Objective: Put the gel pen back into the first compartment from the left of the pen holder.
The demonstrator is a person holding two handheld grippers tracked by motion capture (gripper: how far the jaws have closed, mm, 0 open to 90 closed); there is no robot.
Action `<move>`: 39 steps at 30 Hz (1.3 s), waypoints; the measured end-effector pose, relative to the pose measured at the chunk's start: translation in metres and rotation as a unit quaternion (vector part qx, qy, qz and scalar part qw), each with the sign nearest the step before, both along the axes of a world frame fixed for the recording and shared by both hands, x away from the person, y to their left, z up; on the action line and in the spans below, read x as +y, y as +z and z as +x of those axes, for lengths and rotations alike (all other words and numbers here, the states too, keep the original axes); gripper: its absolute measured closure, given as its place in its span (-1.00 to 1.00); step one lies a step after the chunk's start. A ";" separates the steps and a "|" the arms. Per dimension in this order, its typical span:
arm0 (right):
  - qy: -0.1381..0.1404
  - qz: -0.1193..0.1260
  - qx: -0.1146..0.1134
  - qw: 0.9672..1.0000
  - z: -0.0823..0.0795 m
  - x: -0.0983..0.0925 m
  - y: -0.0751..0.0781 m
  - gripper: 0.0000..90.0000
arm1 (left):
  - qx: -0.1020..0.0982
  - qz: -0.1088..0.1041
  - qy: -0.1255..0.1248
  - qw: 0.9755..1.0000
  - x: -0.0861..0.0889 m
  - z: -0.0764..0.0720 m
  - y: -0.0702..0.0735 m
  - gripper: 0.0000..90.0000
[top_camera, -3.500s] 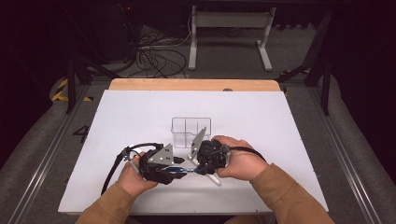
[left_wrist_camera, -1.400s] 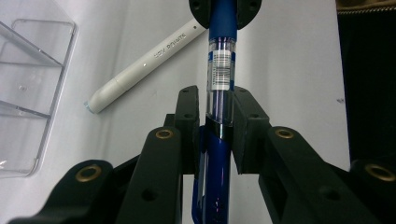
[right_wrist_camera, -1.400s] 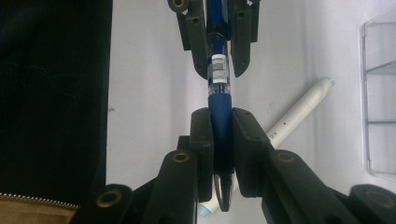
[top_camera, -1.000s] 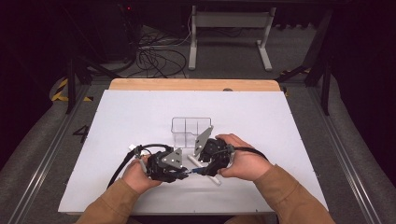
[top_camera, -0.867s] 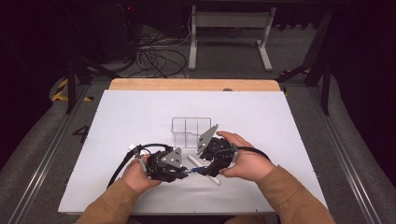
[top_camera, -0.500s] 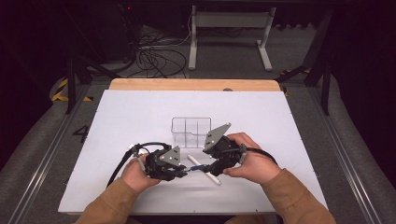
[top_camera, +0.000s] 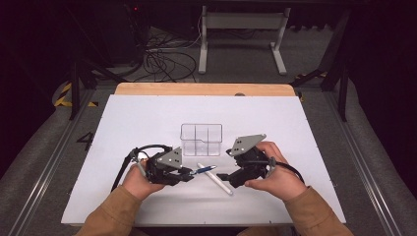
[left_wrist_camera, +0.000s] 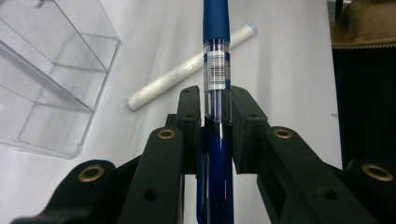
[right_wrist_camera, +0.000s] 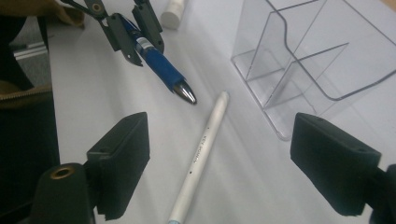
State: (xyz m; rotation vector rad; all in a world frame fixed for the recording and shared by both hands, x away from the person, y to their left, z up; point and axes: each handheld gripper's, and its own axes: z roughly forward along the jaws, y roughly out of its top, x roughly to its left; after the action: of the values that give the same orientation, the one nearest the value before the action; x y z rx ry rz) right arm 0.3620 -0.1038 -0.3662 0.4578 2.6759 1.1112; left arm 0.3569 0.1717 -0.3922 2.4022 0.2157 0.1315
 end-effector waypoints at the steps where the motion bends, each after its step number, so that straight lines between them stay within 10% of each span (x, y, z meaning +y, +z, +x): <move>1: -0.007 0.007 0.001 1.000 -0.001 -0.001 -0.001 -0.57 | 0.002 -0.008 0.000 1.000 0.001 0.000 0.001 0.70; 11: -0.050 0.044 -0.006 0.998 -0.008 -0.008 -0.012 -0.60 | -0.007 -0.081 0.020 0.997 0.011 0.002 0.015 0.70; 26: -0.050 0.065 0.006 0.997 -0.011 -0.007 -0.024 -0.60 | -0.023 -0.195 0.081 0.977 0.018 0.016 0.033 0.70; 39: -0.053 0.072 0.010 0.996 -0.009 -0.007 -0.031 -0.60 | -0.040 -0.244 0.130 0.960 0.012 0.035 0.036 0.69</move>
State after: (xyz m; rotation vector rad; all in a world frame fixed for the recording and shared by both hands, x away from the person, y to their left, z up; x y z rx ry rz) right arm 0.3526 -0.1109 -0.3967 0.6315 2.5651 1.2777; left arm 0.3921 0.1842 -0.3566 1.8661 0.4687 0.2631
